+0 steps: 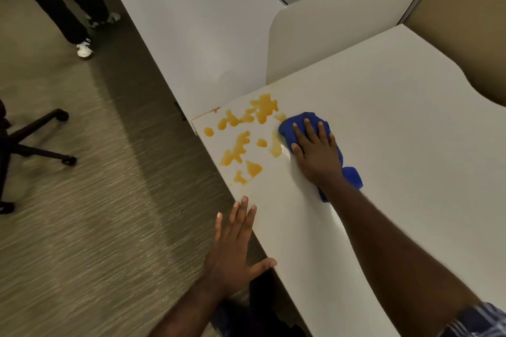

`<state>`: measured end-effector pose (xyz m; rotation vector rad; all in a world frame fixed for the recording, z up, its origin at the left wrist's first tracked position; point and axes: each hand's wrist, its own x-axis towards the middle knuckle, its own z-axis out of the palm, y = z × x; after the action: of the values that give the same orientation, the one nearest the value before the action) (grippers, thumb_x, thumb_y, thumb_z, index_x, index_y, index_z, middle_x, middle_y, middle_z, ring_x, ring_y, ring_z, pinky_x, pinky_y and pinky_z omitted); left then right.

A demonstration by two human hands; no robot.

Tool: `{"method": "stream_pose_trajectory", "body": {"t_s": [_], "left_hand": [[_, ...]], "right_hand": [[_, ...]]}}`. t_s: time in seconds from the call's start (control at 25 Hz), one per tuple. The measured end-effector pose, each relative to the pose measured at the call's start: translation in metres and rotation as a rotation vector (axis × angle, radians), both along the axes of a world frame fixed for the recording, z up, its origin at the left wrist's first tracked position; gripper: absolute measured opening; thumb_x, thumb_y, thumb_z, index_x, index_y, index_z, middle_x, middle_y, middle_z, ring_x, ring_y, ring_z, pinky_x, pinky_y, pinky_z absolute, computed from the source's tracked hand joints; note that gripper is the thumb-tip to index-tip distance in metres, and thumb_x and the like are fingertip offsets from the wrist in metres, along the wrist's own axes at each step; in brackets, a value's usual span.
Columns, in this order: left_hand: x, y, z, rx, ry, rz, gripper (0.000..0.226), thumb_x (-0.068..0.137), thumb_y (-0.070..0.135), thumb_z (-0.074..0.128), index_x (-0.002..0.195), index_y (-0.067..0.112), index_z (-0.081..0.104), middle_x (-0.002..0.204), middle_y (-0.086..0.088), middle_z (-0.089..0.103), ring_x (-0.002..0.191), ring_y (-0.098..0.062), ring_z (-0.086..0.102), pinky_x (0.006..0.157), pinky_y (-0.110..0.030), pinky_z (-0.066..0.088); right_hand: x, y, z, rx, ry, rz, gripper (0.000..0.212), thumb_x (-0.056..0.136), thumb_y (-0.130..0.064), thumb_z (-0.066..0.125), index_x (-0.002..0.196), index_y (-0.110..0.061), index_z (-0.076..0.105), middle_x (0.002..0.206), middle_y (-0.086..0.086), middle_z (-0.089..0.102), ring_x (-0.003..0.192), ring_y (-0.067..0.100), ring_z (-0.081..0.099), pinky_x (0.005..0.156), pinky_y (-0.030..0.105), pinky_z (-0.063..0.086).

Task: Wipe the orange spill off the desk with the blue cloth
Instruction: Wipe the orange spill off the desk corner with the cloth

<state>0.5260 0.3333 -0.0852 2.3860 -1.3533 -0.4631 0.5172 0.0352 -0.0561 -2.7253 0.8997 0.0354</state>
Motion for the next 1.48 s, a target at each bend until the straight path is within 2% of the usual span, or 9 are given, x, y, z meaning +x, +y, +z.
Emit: {"method": "stream_pose_trajectory", "body": {"t_s": [0.08,0.24,0.44,0.64,0.76,0.88,1.12,1.28,1.48], "left_hand": [[0.002,0.0,0.0,0.015,-0.004,0.002,0.111,0.08,0.086,0.042,0.158,0.022,-0.003,0.166,0.003,-0.015,0.153,-0.017,-0.013,0.118,-0.061,0.002],[0.001,0.0,0.002,0.017,0.008,0.019,0.113,0.078,0.087,0.042,0.158,0.021,-0.004,0.166,0.003,-0.015,0.153,-0.016,-0.011,0.119,-0.064,0.006],[-0.001,0.0,0.007,-0.002,0.039,0.038,0.115,0.077,0.087,0.044,0.158,0.021,-0.004,0.167,0.002,-0.014,0.154,-0.014,-0.009,0.119,-0.064,0.007],[-0.001,0.0,0.008,-0.011,0.039,0.033,0.118,0.077,0.087,0.046,0.157,0.02,-0.007,0.167,0.0,-0.015,0.154,-0.016,-0.008,0.119,-0.061,0.004],[-0.002,0.0,0.006,-0.036,0.051,0.05,0.119,0.077,0.086,0.048,0.157,0.018,-0.008,0.167,-0.001,-0.014,0.154,-0.017,-0.005,0.119,-0.059,0.002],[-0.002,0.0,0.005,-0.062,0.052,0.056,0.12,0.077,0.086,0.049,0.157,0.015,-0.006,0.167,-0.003,-0.012,0.154,-0.017,-0.004,0.119,-0.059,0.005],[-0.003,0.0,0.005,-0.072,0.05,0.059,0.121,0.076,0.085,0.05,0.157,0.015,-0.006,0.167,-0.005,-0.011,0.154,-0.017,-0.004,0.117,-0.058,0.004],[-0.004,0.0,-0.001,-0.096,0.072,0.073,0.123,0.075,0.085,0.054,0.157,0.013,-0.004,0.167,-0.006,-0.009,0.155,-0.02,-0.002,0.117,-0.06,0.008],[-0.002,0.0,-0.004,-0.085,0.066,0.07,0.124,0.074,0.085,0.053,0.158,0.013,-0.003,0.167,-0.005,-0.008,0.155,-0.019,-0.001,0.117,-0.058,0.006]], "right_hand": [[-0.016,-0.003,-0.004,-0.005,-0.008,0.014,0.055,0.099,-0.047,0.019,0.152,-0.036,0.008,0.163,-0.003,0.004,0.15,0.024,-0.005,0.119,0.045,0.001],[0.013,-0.015,0.004,0.05,0.0,-0.165,0.055,0.1,-0.043,0.023,0.153,-0.033,0.009,0.163,0.0,0.004,0.149,0.028,-0.004,0.12,0.049,0.0],[0.004,0.001,0.001,0.005,0.0,0.032,0.055,0.1,-0.045,0.021,0.152,-0.035,0.006,0.163,-0.001,0.002,0.149,0.026,-0.007,0.12,0.046,0.0],[0.027,-0.018,0.004,0.034,-0.001,-0.167,0.056,0.1,-0.043,0.022,0.153,-0.031,0.008,0.163,0.002,0.004,0.149,0.029,-0.004,0.12,0.049,0.001],[0.054,-0.013,0.009,0.027,0.014,-0.107,0.057,0.101,-0.042,0.022,0.153,-0.029,0.004,0.163,0.003,0.001,0.149,0.03,-0.007,0.119,0.049,-0.002],[0.033,0.003,0.001,-0.002,-0.01,0.011,0.056,0.101,-0.044,0.021,0.153,-0.032,0.005,0.163,0.0,0.001,0.149,0.026,-0.007,0.12,0.046,-0.001],[0.061,-0.019,0.008,0.047,0.009,-0.111,0.057,0.101,-0.043,0.022,0.153,-0.029,0.005,0.163,0.002,0.001,0.149,0.028,-0.007,0.119,0.047,-0.002],[0.051,-0.016,0.0,0.014,-0.013,0.056,0.056,0.1,-0.045,0.02,0.153,-0.032,0.005,0.163,0.0,0.0,0.149,0.026,-0.007,0.119,0.044,-0.002],[0.073,-0.038,0.003,0.032,0.003,-0.078,0.057,0.1,-0.044,0.021,0.153,-0.03,0.006,0.163,0.001,0.002,0.149,0.028,-0.006,0.119,0.047,-0.002]]}}
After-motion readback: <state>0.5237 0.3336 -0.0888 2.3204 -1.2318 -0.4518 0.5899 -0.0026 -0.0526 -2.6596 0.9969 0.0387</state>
